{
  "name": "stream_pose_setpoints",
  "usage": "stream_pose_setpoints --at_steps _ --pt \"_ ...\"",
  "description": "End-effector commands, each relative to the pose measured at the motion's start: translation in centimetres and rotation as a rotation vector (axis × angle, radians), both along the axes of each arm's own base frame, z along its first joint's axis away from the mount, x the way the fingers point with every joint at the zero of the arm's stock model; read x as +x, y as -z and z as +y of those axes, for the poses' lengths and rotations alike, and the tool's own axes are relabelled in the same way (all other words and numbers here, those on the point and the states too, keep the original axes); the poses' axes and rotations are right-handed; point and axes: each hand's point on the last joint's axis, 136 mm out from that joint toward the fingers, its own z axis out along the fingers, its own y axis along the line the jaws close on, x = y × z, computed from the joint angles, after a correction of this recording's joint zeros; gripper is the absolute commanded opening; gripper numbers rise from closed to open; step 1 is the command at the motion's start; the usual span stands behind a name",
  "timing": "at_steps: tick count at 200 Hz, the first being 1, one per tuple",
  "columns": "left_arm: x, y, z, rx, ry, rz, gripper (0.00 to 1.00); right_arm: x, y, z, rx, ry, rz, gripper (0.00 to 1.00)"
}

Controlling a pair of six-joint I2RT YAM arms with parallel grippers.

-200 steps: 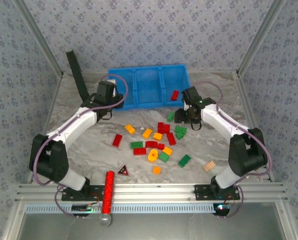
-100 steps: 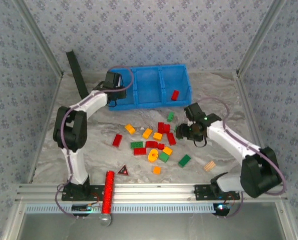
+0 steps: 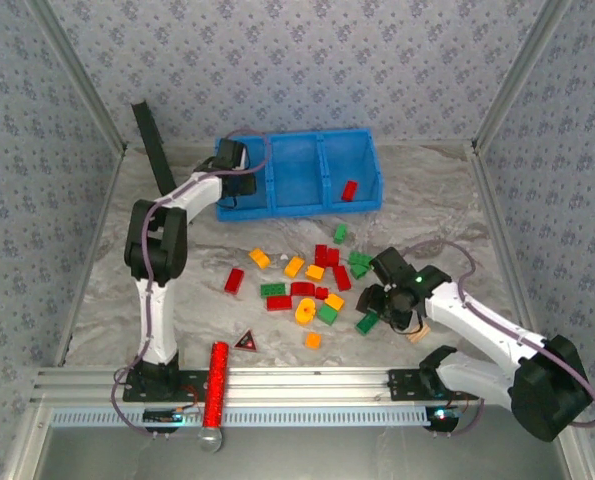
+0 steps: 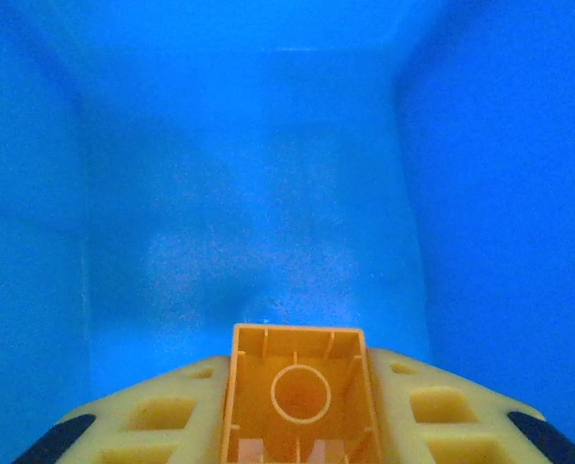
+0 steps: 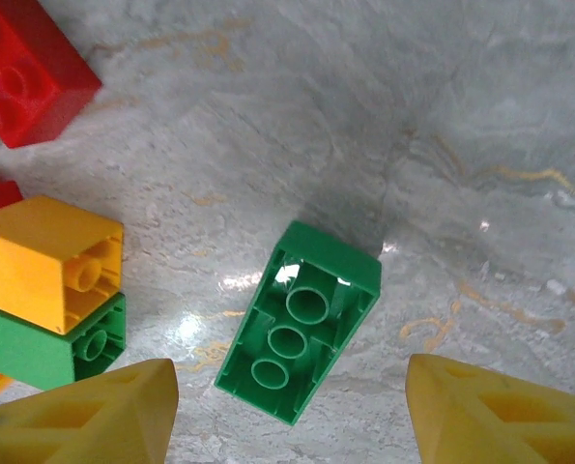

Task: Sort the legos into containers by color
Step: Place the lego in the container, then pick up the lego from the bottom-center of the table.

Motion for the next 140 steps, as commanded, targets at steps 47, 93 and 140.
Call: stream_pose_setpoints --at_steps 47,93,140 --pt "-0.5 1.5 -0.3 -0.004 0.030 0.056 0.42 -0.3 1.2 1.0 -0.004 0.051 0.028 0.66" --pt "-0.3 -1.2 -0.5 -0.022 0.043 0.009 0.56 -0.8 1.9 0.9 -0.016 0.063 0.047 0.68" --pt "-0.5 -4.9 -1.0 -0.049 0.058 -0.050 0.61 -1.3 2.8 0.2 -0.042 0.078 0.061 0.67"
